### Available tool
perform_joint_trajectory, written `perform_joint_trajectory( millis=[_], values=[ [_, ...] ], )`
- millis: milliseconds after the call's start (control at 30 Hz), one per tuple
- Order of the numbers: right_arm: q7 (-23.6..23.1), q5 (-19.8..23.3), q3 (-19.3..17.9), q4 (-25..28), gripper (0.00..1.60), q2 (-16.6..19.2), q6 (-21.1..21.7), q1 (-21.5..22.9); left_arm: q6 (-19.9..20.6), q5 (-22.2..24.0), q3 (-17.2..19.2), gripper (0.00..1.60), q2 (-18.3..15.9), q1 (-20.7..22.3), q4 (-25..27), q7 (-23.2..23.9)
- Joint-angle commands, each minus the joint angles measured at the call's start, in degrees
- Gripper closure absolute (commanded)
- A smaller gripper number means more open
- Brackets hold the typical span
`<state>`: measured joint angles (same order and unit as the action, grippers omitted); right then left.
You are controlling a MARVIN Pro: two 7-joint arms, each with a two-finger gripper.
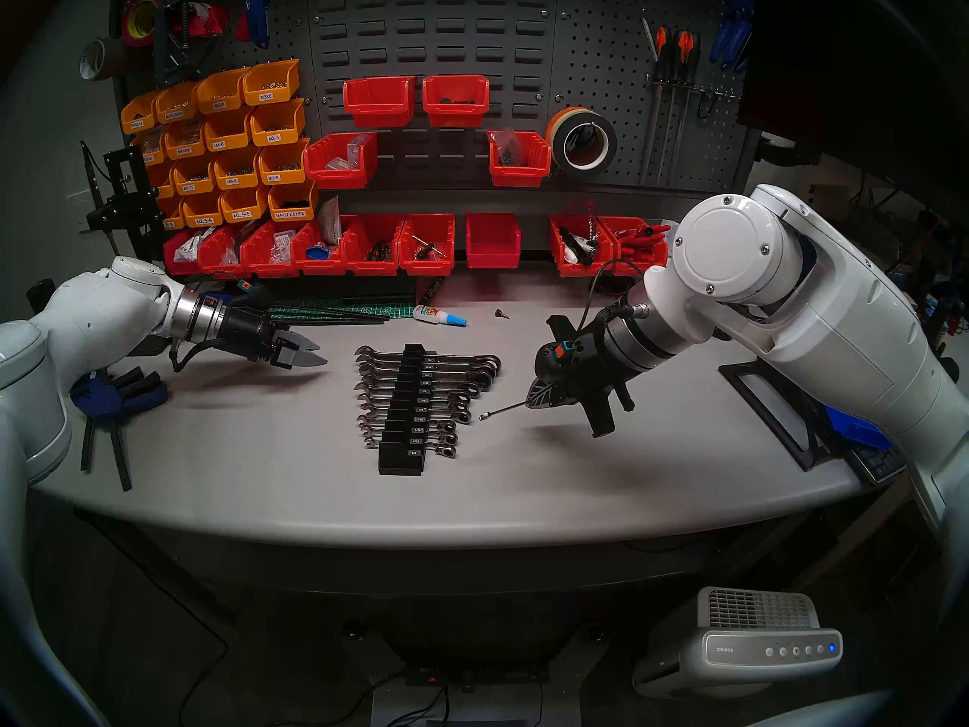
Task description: Put the wrenches on the table into the correct slot in the case
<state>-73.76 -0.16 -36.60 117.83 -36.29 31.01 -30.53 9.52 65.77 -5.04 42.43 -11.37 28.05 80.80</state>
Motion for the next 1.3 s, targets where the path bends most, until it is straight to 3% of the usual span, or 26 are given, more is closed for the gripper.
perform_joint_trajectory(
  millis=[0, 533, 1267],
  values=[
    [0.2, -0.3, -1.4, 0.4, 1.6, -0.2, -0.1, 1.8, 0.0, 0.1, 0.6, 0.0, 0.1, 1.5, -0.2, 0.1],
    [0.9, -1.9, -0.1, -0.7, 1.6, -5.2, 0.8, 2.6, 0.0, 0.1, 0.6, 0.0, 0.1, 1.5, -0.1, 0.1],
    [3.9, -3.1, 3.9, -2.6, 1.6, -16.0, 5.7, 2.7, 0.0, 0.1, 0.6, 0.0, 0.1, 1.5, -0.1, 0.1]
  ],
)
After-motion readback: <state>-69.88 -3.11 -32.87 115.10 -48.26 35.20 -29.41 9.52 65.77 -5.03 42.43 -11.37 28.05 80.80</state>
